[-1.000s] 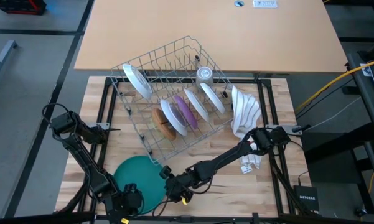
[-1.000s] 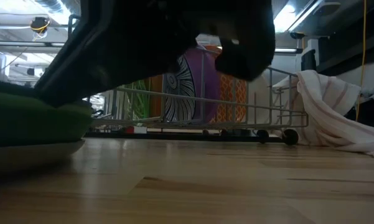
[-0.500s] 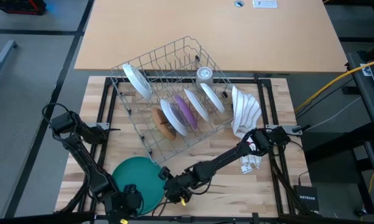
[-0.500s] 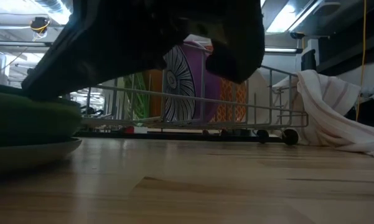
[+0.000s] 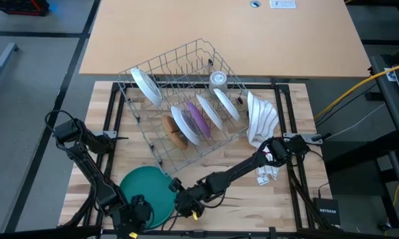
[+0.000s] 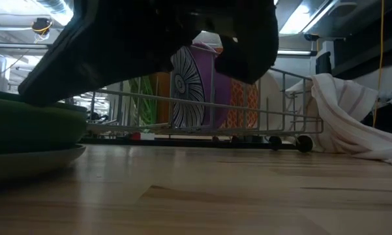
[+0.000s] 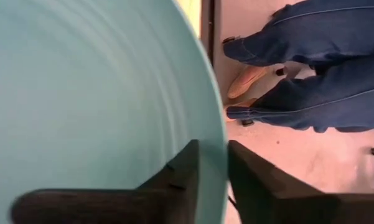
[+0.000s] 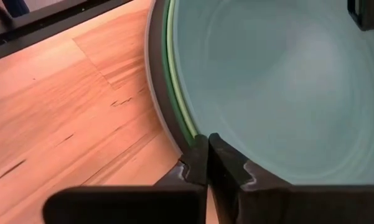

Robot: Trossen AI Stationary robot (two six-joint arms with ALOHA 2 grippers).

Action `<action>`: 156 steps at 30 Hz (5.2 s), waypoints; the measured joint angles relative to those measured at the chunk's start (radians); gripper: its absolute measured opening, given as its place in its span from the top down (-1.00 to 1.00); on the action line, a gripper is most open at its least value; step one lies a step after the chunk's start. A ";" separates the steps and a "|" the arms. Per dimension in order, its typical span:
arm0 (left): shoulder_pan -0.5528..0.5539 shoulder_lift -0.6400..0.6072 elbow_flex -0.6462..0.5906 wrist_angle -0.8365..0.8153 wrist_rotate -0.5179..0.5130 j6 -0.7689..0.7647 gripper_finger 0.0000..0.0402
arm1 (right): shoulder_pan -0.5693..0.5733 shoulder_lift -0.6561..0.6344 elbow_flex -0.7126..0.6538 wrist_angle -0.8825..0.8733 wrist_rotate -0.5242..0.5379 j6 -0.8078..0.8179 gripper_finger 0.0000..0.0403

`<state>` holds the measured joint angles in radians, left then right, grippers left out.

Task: Sort dishes
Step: Put the blue plate into the dish rack

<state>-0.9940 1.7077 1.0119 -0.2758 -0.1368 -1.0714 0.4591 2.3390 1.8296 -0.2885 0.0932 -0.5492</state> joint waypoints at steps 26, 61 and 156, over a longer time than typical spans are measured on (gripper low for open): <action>0.018 0.047 0.000 -0.002 0.117 0.106 0.16 | 0.000 0.003 0.138 -0.007 0.000 0.002 0.91; 0.020 0.046 0.000 0.090 0.119 0.102 0.99 | -0.001 0.000 0.139 -0.175 0.002 0.074 0.88; 0.026 0.005 0.002 -0.067 0.184 0.470 0.31 | 0.057 0.085 0.239 -0.349 0.042 -0.304 0.74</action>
<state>-0.9684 1.7123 1.0138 -0.3425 0.0472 -0.6013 0.5159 2.4245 2.0686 -0.6371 0.1353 -0.8536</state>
